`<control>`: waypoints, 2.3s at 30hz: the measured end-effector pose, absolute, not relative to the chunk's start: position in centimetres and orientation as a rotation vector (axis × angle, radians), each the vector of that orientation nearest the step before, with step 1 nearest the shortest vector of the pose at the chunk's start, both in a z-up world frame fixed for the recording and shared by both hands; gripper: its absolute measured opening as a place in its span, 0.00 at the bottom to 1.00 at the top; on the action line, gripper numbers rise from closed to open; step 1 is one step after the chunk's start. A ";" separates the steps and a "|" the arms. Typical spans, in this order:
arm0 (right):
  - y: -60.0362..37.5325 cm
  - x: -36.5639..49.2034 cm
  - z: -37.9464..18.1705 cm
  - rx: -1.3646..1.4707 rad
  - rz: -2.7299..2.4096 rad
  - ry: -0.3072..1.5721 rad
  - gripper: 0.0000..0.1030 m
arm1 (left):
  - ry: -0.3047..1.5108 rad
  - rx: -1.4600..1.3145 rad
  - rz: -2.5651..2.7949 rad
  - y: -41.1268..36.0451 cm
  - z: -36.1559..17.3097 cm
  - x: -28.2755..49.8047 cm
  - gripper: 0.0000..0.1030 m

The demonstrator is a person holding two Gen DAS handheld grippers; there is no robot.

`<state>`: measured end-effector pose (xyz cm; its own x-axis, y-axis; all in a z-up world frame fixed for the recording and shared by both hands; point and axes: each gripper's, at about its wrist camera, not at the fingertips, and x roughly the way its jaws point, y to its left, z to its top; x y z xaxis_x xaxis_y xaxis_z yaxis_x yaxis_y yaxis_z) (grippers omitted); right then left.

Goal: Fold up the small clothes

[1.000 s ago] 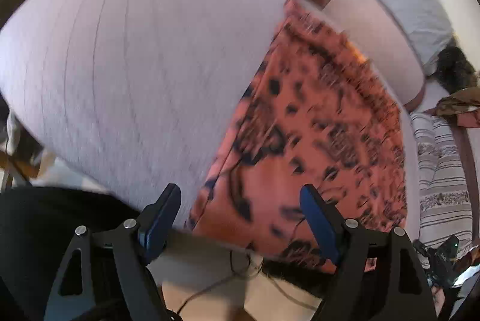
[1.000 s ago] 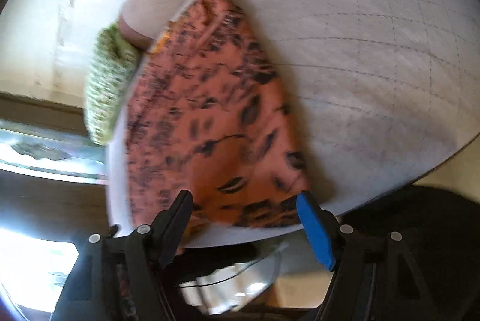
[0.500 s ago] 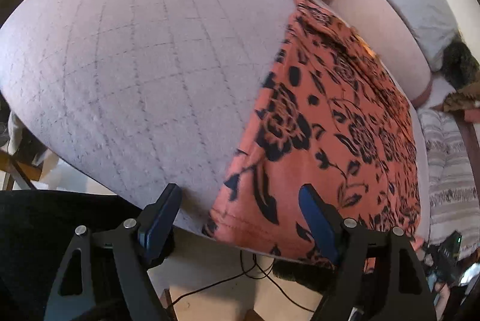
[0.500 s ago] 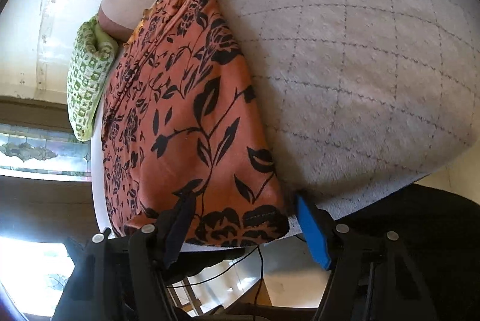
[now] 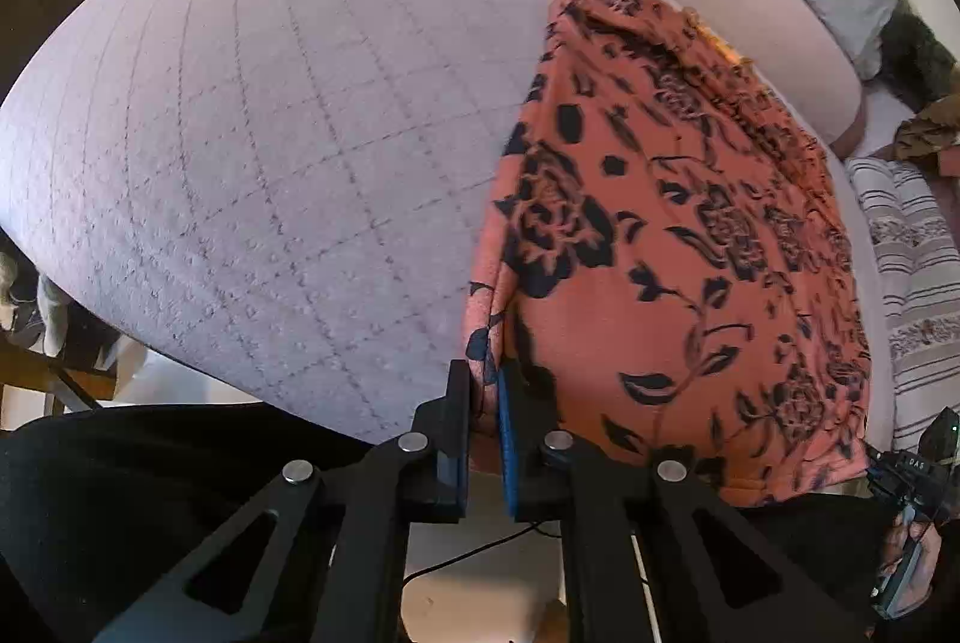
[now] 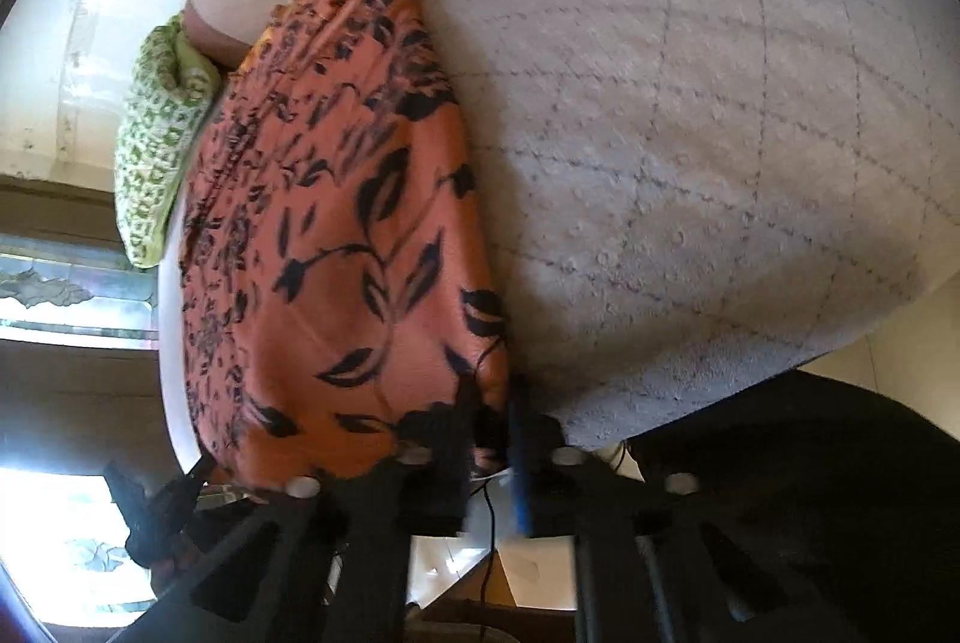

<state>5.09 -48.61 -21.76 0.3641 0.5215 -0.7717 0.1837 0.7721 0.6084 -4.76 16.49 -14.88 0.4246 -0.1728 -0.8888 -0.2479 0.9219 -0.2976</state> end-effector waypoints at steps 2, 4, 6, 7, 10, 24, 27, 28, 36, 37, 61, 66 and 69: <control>-49.1 4.6 -20.4 0.705 0.253 1.158 0.07 | 1.112 -0.415 0.039 16.3 -14.1 -5.0 0.08; -49.6 4.3 -19.4 0.704 0.248 1.122 0.07 | 1.104 -0.421 0.029 16.5 -14.2 -5.1 0.08; -49.6 4.6 -20.3 0.705 0.259 1.162 0.11 | 1.128 -0.433 0.053 16.8 -15.0 -5.1 0.12; -49.5 4.7 -20.9 0.721 0.260 1.183 0.12 | 1.141 -0.438 0.060 16.8 -15.4 -5.0 0.23; -48.8 4.7 -21.8 0.689 0.234 1.223 0.27 | 1.158 -0.475 0.069 16.8 -15.9 -5.4 0.70; -49.1 4.9 -20.3 0.749 0.296 1.115 0.06 | 1.046 -0.515 -0.026 17.0 -12.4 -5.1 0.07; -50.1 4.6 -17.9 0.813 0.334 1.030 0.06 | 0.998 -0.548 -0.061 17.4 -10.5 -5.2 0.07; -50.3 4.6 -17.5 0.829 0.345 1.014 0.06 | 0.991 -0.555 -0.065 17.4 -10.2 -5.1 0.07; -51.0 5.1 -15.2 0.933 0.432 0.926 0.06 | 0.912 -0.583 -0.120 17.9 -5.9 -5.0 0.07; -51.2 5.1 -14.3 0.933 0.453 0.902 0.06 | 0.894 -0.581 -0.128 18.0 -5.3 -4.8 0.07; -51.3 36.9 -16.2 1.046 0.379 0.862 0.69 | 0.957 -0.652 0.115 21.5 -11.2 28.3 0.73; -49.6 32.5 -14.8 0.772 0.416 0.847 0.69 | 0.868 -0.504 0.057 22.6 -9.7 22.3 0.74; -48.6 31.2 -12.1 0.565 0.401 0.812 0.69 | 0.877 -0.447 -0.028 22.7 -9.5 19.9 0.75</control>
<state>31.16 -48.58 -12.15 0.6275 0.5376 -0.5633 -0.1205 0.7817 0.6118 19.86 22.73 -9.47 0.6449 -0.2047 -0.7363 -0.1571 0.9074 -0.3898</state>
